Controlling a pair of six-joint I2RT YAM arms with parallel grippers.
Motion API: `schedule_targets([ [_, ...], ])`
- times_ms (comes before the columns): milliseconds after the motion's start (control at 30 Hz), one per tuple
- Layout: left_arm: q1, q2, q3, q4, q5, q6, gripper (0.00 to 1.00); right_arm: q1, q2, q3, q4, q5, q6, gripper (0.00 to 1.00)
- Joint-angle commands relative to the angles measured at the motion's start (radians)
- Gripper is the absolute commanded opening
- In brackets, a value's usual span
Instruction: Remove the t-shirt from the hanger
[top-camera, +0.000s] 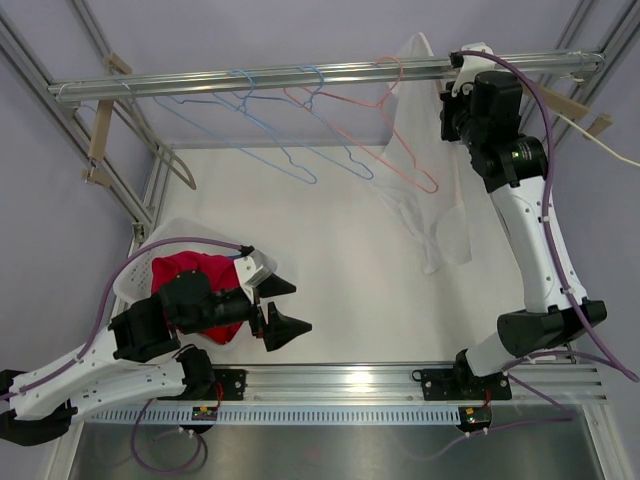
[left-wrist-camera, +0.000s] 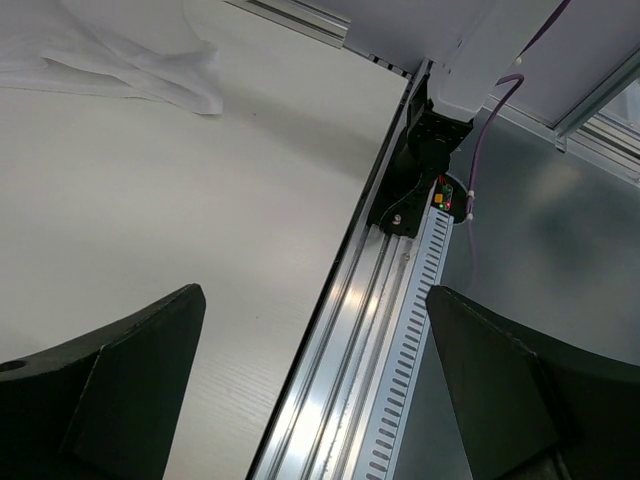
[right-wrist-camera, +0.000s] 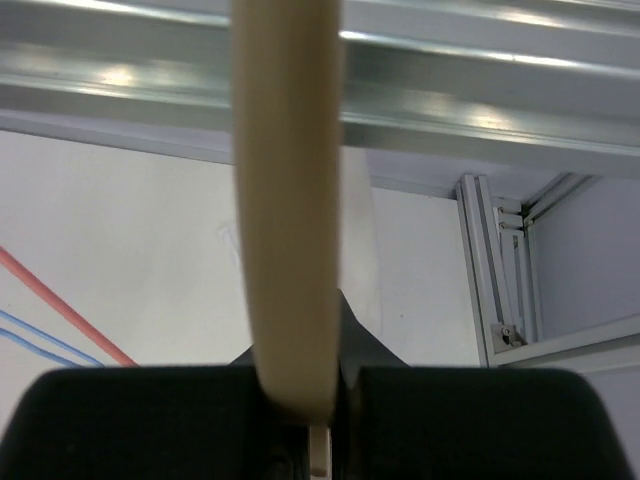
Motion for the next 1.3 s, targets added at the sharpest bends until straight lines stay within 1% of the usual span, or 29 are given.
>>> schedule_targets([
  [0, 0.006, 0.007, -0.002, 0.028, 0.012, 0.018, 0.99, 0.008, -0.156, -0.074, 0.265, 0.039, -0.049, 0.00],
  [200, 0.009, 0.021, 0.001, 0.028, 0.017, 0.013, 0.99, 0.010, -0.224, -0.198, 0.285, 0.009, 0.005, 0.00],
  [233, 0.010, 0.021, 0.002, 0.028, 0.019, 0.010, 0.99, 0.010, -0.238, -0.247, 0.308, 0.012, 0.023, 0.00],
  [400, 0.009, 0.036, 0.018, 0.035, 0.031, -0.008, 0.99, 0.011, -0.329, -0.384, 0.350, 0.019, 0.100, 0.00],
  [433, 0.009, 0.050, 0.027, 0.048, 0.048, -0.018, 0.99, 0.017, -0.381, -0.486, 0.368, 0.030, 0.159, 0.00],
  [467, 0.009, 0.055, 0.027, 0.052, 0.048, -0.018, 0.99, 0.021, -0.382, -0.487, 0.377, 0.030, 0.160, 0.00],
  [600, 0.009, 0.087, 0.048, 0.072, 0.094, -0.050, 0.99, 0.033, -0.469, -0.600, 0.396, 0.056, 0.224, 0.00],
  [700, 0.006, 0.116, 0.070, 0.092, 0.134, -0.071, 0.99, 0.066, -0.524, -0.671, 0.393, 0.122, 0.270, 0.00],
  [767, -0.020, 0.134, 0.087, 0.106, 0.117, -0.087, 0.99, 0.080, -0.563, -0.729, 0.393, 0.168, 0.330, 0.00],
  [800, -0.036, 0.144, 0.094, 0.111, 0.102, -0.093, 0.99, 0.087, -0.607, -0.750, 0.391, 0.182, 0.354, 0.00],
  [833, -0.075, 0.173, 0.102, 0.117, 0.065, -0.097, 0.99, 0.099, -0.630, -0.772, 0.391, 0.193, 0.403, 0.00],
  [900, -0.127, 0.212, 0.134, 0.138, 0.020, -0.105, 0.99, 0.114, -0.699, -0.824, 0.373, 0.236, 0.443, 0.00],
  [933, -0.187, 0.264, 0.148, 0.144, -0.030, -0.104, 0.99, 0.126, -0.719, -0.832, 0.356, 0.248, 0.472, 0.00],
  [967, -0.219, 0.295, 0.166, 0.150, -0.056, -0.094, 0.99, 0.130, -0.742, -0.841, 0.333, 0.259, 0.483, 0.00],
  [1000, -0.249, 0.329, 0.210, 0.154, -0.082, -0.087, 0.99, 0.131, -0.783, -0.841, 0.319, 0.262, 0.494, 0.00],
  [1033, -0.302, 0.399, 0.237, 0.157, -0.124, -0.079, 0.99, 0.136, -0.804, -0.833, 0.305, 0.259, 0.505, 0.00],
  [1100, -0.350, 0.472, 0.325, 0.163, -0.164, -0.050, 0.99, 0.136, -0.863, -0.817, 0.265, 0.253, 0.510, 0.00],
  [1133, -0.385, 0.508, 0.356, 0.167, -0.206, -0.041, 0.99, 0.136, -0.879, -0.807, 0.250, 0.251, 0.513, 0.00],
  [1167, -0.401, 0.577, 0.387, 0.176, -0.216, -0.027, 0.99, 0.136, -0.899, -0.788, 0.223, 0.246, 0.510, 0.00],
  [1233, -0.428, 0.649, 0.482, 0.190, -0.230, -0.018, 0.99, 0.136, -0.951, -0.754, 0.190, 0.256, 0.508, 0.00],
  [1267, -0.436, 0.718, 0.513, 0.210, -0.234, -0.010, 0.99, 0.136, -0.969, -0.745, 0.169, 0.256, 0.505, 0.00],
])
